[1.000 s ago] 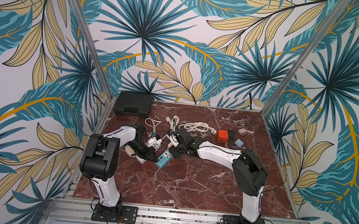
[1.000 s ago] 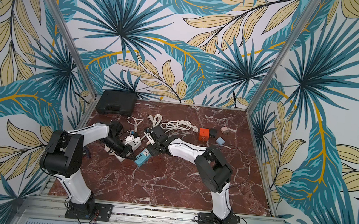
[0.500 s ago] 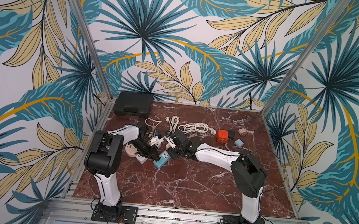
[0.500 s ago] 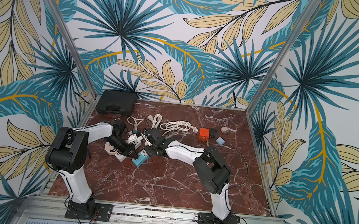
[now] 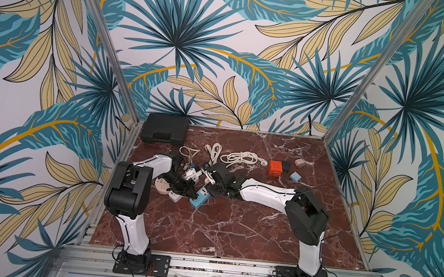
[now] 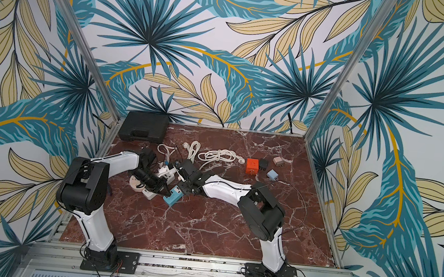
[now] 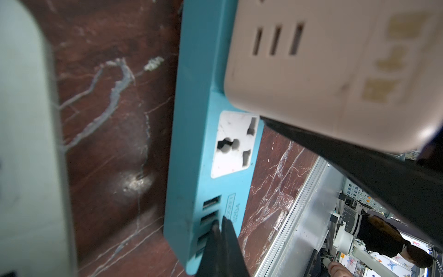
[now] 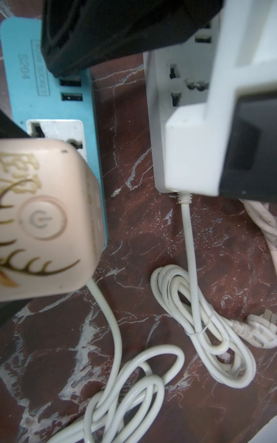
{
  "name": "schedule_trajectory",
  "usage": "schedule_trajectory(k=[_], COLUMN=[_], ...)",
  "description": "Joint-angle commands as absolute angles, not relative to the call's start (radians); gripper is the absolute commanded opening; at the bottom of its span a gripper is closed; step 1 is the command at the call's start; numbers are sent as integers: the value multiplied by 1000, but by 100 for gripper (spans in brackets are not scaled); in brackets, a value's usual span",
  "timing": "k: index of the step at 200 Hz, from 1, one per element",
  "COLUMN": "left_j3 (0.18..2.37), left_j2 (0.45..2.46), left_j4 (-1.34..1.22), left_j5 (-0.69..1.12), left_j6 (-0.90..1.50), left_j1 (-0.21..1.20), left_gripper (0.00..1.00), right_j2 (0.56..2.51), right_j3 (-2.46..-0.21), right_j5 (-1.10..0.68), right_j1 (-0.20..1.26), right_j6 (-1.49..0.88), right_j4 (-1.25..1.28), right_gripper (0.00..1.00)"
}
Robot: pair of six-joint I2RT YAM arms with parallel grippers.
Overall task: Pull the plug off the socket
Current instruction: Remove the plug from the socket.
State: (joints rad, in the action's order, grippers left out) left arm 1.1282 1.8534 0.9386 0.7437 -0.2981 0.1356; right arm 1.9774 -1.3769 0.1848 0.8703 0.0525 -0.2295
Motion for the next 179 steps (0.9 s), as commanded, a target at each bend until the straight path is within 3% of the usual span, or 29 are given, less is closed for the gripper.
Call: schedule_trajectory(k=[1,30,65,179], left_j3=[1120,1121,1121,1121], left_j2=[1901,1901,1902,1903], left_j4=[867,868,869,868], left_j5=[611,618,620,624], left_j6=[-303,-305,-308,-310], left_j1=[129,129,129,129], left_gripper=[0,0,0,0], right_j2=[1961,1952,1964,2055], right_j3=[-1405,-1432,-1472,-1500], right_j5=[52,-60,-67,327], right_j1=[859,837,838,941], right_j6=[1,-35,-38,70], right_j4=[-208,-260,-310,-353], right_gripper=[3,2,2,2])
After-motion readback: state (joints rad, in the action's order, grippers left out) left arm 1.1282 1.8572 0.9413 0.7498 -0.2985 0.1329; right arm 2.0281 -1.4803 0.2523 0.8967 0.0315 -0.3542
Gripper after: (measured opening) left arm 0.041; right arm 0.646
